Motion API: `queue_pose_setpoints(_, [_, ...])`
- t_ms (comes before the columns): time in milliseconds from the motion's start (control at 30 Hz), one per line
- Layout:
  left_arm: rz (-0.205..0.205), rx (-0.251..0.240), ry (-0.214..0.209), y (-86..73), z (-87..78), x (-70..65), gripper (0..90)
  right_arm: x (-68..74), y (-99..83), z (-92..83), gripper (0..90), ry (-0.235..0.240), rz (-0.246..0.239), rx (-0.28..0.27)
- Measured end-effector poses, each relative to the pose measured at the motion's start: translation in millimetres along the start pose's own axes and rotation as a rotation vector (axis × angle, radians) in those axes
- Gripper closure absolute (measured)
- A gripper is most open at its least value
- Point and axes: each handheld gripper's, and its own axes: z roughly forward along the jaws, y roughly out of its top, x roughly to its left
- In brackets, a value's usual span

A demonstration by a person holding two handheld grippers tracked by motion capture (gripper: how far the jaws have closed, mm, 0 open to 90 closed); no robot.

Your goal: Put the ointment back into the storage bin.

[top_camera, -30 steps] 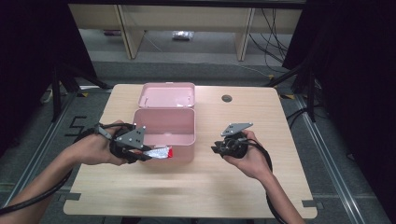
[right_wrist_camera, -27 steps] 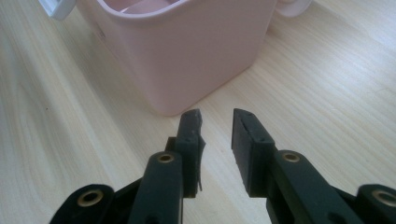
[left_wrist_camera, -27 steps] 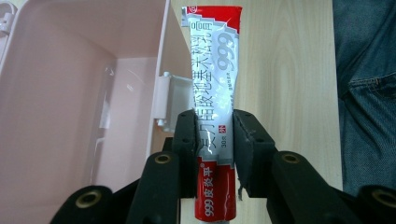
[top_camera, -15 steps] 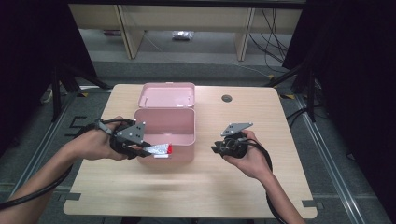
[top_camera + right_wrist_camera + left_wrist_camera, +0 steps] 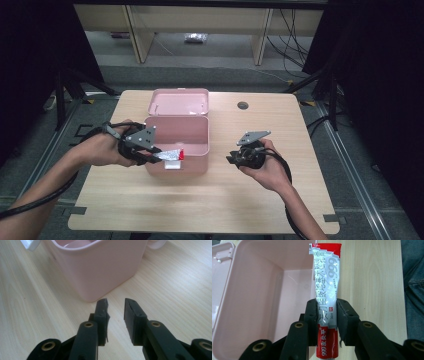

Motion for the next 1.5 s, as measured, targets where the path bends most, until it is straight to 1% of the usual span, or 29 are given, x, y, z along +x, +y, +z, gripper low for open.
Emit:
queue_pose_setpoints(200, [0.01,0.004,0.012,1.2,0.1,6.0,71.7,0.4,-0.2,-0.5,73.4,0.0,0.007,0.001])
queue_pose_setpoints(233, [0.016,0.005,0.014,1.2,0.3,7.1,71.7,0.8,-0.7,0.4,73.4,-0.003,0.011,-0.012])
queue_pose_setpoints(267, [0.015,0.003,0.016,1.2,0.7,7.9,71.7,1.4,-0.8,0.2,73.4,-0.002,0.019,-0.012])
queue_pose_setpoints(300, [0.017,0.01,0.017,1.3,0.9,8.7,71.7,1.2,-0.8,0.0,73.4,-0.001,0.016,-0.011])
queue_pose_setpoints(333, [0.026,0.015,0.02,1.3,1.4,10.3,71.7,-0.5,-1.0,0.5,73.4,-0.004,-0.01,-0.016])
queue_pose_setpoints(400, [0.021,0.014,0.017,1.0,2.2,11.8,71.7,1.2,-1.2,-0.6,73.4,0.001,0.022,-0.01])
queue_pose_setpoints(433, [0.027,0.016,0.019,0.6,2.6,13.7,71.7,-0.3,-0.9,-1.6,73.4,-0.002,0.007,0.001])
queue_pose_setpoints(467, [0.023,0.009,0.021,0.1,3.5,14.4,71.7,0.3,-1.6,0.0,73.4,-0.005,0.018,-0.019])
queue_pose_setpoints(500, [0.027,0.016,0.022,0.0,3.4,15.5,71.7,0.6,-1.6,-0.4,73.4,-0.004,0.021,-0.014])
queue_pose_setpoints(533, [0.028,0.017,0.021,-0.4,4.0,16.8,71.7,-1.0,-1.4,-0.1,73.4,-0.005,-0.003,-0.019])
queue_pose_setpoints(567, [0.028,0.016,0.022,-0.6,4.4,17.3,71.7,0.3,-1.9,-0.4,73.4,-0.005,0.017,-0.015])
queue_pose_setpoints(633, [0.032,0.023,0.02,-0.7,4.9,19.0,71.7,-0.5,-2.2,0.1,73.4,-0.008,0.006,-0.017])
queue_pose_setpoints(800, [0.042,0.026,0.027,-1.2,6.2,22.9,71.7,-0.5,-2.1,-0.3,73.5,-0.009,0.006,-0.017])
queue_pose_setpoints(833, [0.041,0.025,0.027,-1.3,6.5,23.5,71.7,0.4,-1.8,-0.7,73.4,-0.006,0.02,-0.013])
queue_pose_setpoints(867, [0.042,0.03,0.028,-1.4,6.7,24.4,71.6,-0.3,-1.5,-0.5,73.4,-0.006,0.005,-0.016])
queue_pose_setpoints(900, [0.044,0.033,0.03,-1.5,7.0,25.1,71.7,-1.8,-0.8,-2.1,73.4,0.0,-0.013,-0.005])
queue_pose_setpoints(967, [0.044,0.038,0.027,-1.5,7.8,26.8,71.7,-1.4,-0.8,-2.9,73.4,-0.007,-0.006,-0.005])
queue_pose_setpoints(1000, [0.039,0.04,0.027,-1.6,8.2,27.2,71.7,-2.2,-1.0,-2.6,73.4,-0.009,-0.017,-0.008])
queue_pose_setpoints(1033, [0.045,0.049,0.029,-1.6,8.6,28.2,71.7,-2.0,-1.2,-2.7,73.4,-0.009,-0.014,-0.005])
queue_pose_setpoints(1067, [0.044,0.052,0.028,-1.7,9.3,29.2,71.7,-1.2,-1.6,-2.7,73.4,-0.005,0.004,-0.002])
queue_pose_setpoints(1100, [0.042,0.059,0.025,-1.9,10.0,30.2,71.7,-1.6,-1.9,-2.5,73.4,-0.006,0.0,-0.004])
queue_pose_setpoints(1167, [0.043,0.064,0.025,-2.1,11.3,31.5,71.7,-1.0,-2.1,-2.9,73.3,-0.003,0.016,0.001])
queue_pose_setpoints(1200, [0.049,0.073,0.022,-2.1,11.8,32.3,71.7,-0.6,-2.3,-2.7,73.3,0.0,0.015,0.001])
queue_pose_setpoints(1233, [0.05,0.076,0.019,-2.0,12.9,33.0,71.7,-0.5,-2.8,-0.9,73.3,-0.006,0.013,-0.017])
queue_pose_setpoints(1333, [0.055,0.089,0.015,-2.0,15.1,35.0,71.7,-1.1,-3.3,-0.2,73.3,-0.009,-0.002,-0.019])
queue_pose_setpoints(1367, [0.051,0.091,0.013,-2.2,16.2,35.9,71.7,-0.5,-3.0,-0.6,73.3,-0.007,0.009,-0.016])
queue_pose_setpoints(1400, [0.059,0.101,0.013,-2.1,16.3,37.1,71.7,-0.7,-2.8,-1.1,73.3,0.001,0.012,-0.015])
queue_pose_setpoints(1433, [0.055,0.099,0.014,-2.4,17.3,37.7,71.7,-1.0,-2.5,-2.3,73.3,-0.001,0.008,-0.002])
queue_pose_setpoints(1500, [0.057,0.109,0.011,-2.5,18.9,39.4,71.7,-1.3,-3.1,-2.4,73.3,-0.002,0.006,-0.005])
